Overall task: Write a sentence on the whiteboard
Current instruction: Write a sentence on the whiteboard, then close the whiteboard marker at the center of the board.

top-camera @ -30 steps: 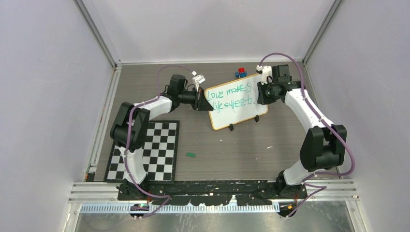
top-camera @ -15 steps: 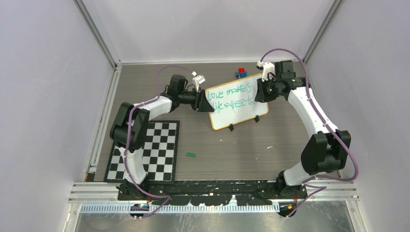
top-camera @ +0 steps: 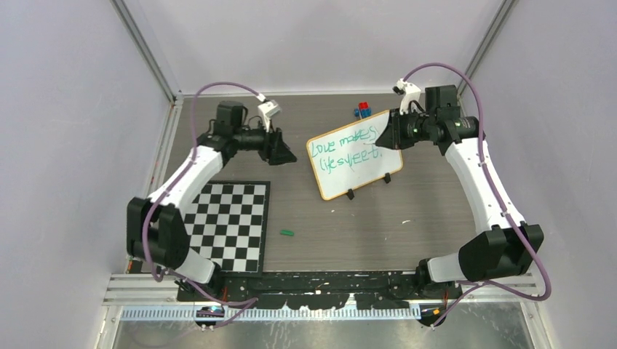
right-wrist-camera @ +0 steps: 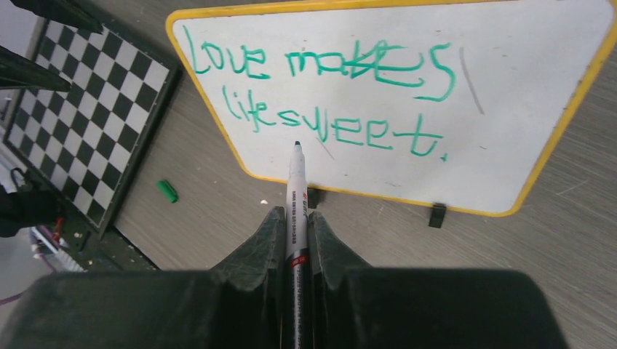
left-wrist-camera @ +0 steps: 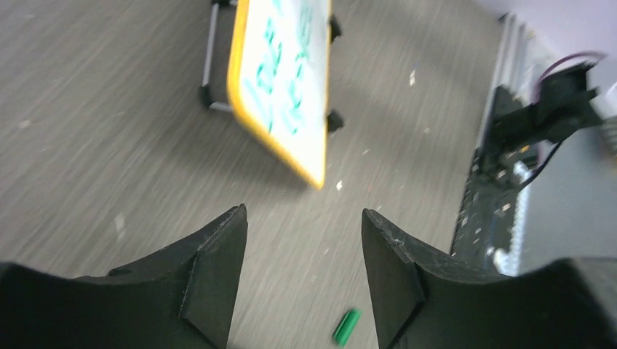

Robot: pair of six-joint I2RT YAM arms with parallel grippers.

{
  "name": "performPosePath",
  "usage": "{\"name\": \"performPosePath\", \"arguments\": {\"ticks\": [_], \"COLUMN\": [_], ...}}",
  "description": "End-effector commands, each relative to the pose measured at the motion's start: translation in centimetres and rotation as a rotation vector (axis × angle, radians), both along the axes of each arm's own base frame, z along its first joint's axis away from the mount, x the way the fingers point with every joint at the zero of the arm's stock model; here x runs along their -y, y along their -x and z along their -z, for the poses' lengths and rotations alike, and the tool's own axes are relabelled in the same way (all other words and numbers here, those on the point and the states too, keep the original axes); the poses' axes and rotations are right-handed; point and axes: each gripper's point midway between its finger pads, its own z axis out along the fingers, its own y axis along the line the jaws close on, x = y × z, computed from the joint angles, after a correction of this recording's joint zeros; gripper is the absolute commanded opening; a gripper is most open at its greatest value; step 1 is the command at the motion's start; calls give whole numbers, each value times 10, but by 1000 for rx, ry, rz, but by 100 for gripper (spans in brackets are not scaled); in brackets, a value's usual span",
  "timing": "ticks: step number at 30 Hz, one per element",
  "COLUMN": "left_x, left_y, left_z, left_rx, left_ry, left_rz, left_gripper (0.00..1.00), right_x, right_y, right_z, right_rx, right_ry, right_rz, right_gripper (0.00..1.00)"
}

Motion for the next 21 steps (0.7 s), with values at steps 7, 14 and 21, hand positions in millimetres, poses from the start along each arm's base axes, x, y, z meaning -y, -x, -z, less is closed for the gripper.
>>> {"name": "performPosePath", "arguments": {"ticks": [7,14,21], "left_x": [-77,-75,-54], "left_y": [116,156,150], "left_z": [61,119,157], "left_rx": [135,211,293], "left_ry": [-414,-589,-693], "left_rz": [249,457,530], "left_gripper": [59,56,53], "right_x": [-31,-35,-32], "right_y": [26,34,38], "right_z": [-1,8,11], "right_rx": [-68,-98,-101], "right_ry": [-161,-197,-189], "right_rz": [-38,-31,-23], "right_gripper": [0,0,0]}}
